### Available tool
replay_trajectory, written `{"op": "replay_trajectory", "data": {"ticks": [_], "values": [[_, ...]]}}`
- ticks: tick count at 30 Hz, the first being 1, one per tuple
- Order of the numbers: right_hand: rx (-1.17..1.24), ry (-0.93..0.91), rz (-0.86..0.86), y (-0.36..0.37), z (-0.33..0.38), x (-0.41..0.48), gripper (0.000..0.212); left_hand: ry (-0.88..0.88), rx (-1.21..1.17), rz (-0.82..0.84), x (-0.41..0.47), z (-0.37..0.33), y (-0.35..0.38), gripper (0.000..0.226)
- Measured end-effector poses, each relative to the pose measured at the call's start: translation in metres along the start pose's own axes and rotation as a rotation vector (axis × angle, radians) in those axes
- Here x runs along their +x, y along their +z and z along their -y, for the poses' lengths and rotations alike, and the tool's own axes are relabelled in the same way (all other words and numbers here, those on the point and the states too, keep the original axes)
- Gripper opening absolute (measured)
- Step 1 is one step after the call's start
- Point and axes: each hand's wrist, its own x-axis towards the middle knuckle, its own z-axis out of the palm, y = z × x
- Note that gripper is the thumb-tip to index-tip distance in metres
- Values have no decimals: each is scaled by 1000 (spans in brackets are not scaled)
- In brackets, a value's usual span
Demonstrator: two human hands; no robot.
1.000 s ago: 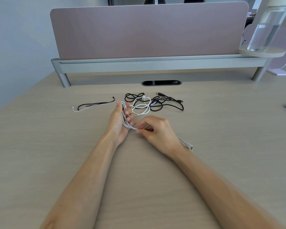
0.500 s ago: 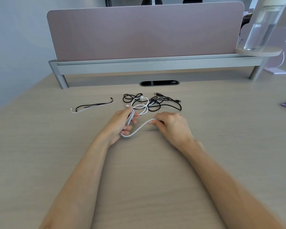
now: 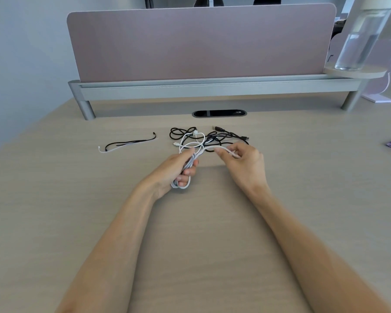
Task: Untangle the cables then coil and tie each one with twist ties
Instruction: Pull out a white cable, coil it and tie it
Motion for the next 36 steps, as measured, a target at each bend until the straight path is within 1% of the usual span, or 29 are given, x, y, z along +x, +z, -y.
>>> {"op": "replay_trajectory", "data": {"ticks": [2,5,7,9,11,13,15,17,20,23,25,28,30,34,36], "values": [[67,-115,-9,0,9,-6,30,41,-167,-95,3,2,2,37],[58,-329,58,8,17,-18,26,72,-302,-149,6,3,3,37],[-3,-471,82,14,18,-25,19,79,-339,-155,7,3,3,39],[-63,-599,69,18,21,-28,14,83,-371,-142,7,4,1,43],[-100,-673,46,19,23,-31,15,91,-387,-99,7,4,0,48],[-181,-715,54,21,23,-32,14,97,-366,-77,7,3,-1,48],[-261,-734,78,25,20,-32,19,90,-346,-102,6,2,1,42],[-287,-734,117,30,18,-32,23,66,-357,-141,5,1,2,39],[-236,-706,138,31,23,-36,24,44,-375,-205,7,1,2,40],[-135,-689,107,30,26,-39,27,60,-398,-266,11,4,1,39],[-105,-665,111,29,26,-41,26,87,-439,-258,13,6,0,39],[-26,-583,147,29,24,-41,15,132,-512,-202,14,9,-4,43],[24,-560,168,30,22,-40,10,168,-564,-168,14,9,-4,42],[20,-573,177,33,19,-38,6,217,-648,-142,13,6,0,42],[23,-531,176,34,18,-36,5,222,-682,-131,14,6,2,44]]}}
